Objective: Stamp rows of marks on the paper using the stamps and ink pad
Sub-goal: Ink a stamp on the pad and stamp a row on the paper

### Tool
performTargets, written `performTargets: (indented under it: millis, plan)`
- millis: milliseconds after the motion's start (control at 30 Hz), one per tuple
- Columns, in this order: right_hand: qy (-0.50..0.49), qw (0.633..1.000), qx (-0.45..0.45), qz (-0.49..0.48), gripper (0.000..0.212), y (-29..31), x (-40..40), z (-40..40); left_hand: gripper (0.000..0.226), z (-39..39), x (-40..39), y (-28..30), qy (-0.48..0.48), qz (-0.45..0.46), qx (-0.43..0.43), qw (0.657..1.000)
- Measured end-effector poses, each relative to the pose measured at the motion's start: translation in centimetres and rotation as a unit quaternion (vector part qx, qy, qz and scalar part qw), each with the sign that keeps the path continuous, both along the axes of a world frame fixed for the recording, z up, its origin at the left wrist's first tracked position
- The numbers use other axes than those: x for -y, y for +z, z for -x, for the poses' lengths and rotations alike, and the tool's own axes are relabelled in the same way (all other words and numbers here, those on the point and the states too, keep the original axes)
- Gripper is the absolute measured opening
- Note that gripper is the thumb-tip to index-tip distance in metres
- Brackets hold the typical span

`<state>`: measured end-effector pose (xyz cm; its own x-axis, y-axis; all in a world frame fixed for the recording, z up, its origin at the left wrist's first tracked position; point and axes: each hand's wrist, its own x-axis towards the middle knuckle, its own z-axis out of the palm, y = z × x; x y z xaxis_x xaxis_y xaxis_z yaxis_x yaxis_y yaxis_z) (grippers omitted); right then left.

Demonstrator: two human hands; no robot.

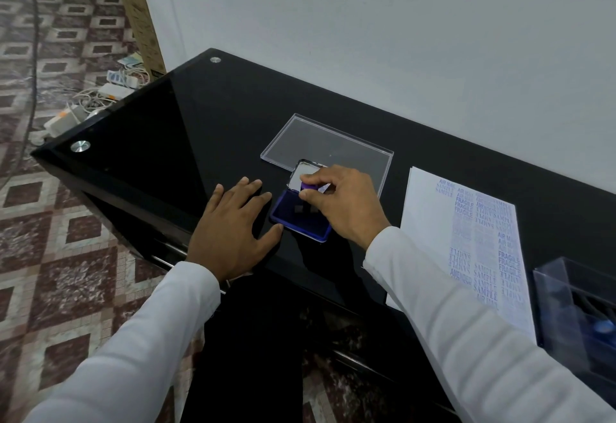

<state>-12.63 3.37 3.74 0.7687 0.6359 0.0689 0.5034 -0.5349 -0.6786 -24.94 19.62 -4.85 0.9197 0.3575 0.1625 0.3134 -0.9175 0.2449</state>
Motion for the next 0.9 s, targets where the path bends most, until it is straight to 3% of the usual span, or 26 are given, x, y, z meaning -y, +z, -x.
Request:
performTargets:
  millis: [467, 900]
  plan:
    - [0.016, 1.000, 0.003, -0.002, 0.020, -0.24, 0.21, 0.00, 0.081, 0.01, -0.11, -0.31, 0.001, 0.002, 0.006, 1.000]
    - [-0.001, 1.000, -0.004, -0.012, 0.031, -0.55, 0.09, -0.10, 0.080, 0.06, -0.05, -0.18, -0.001, 0.003, 0.009, 1.000]
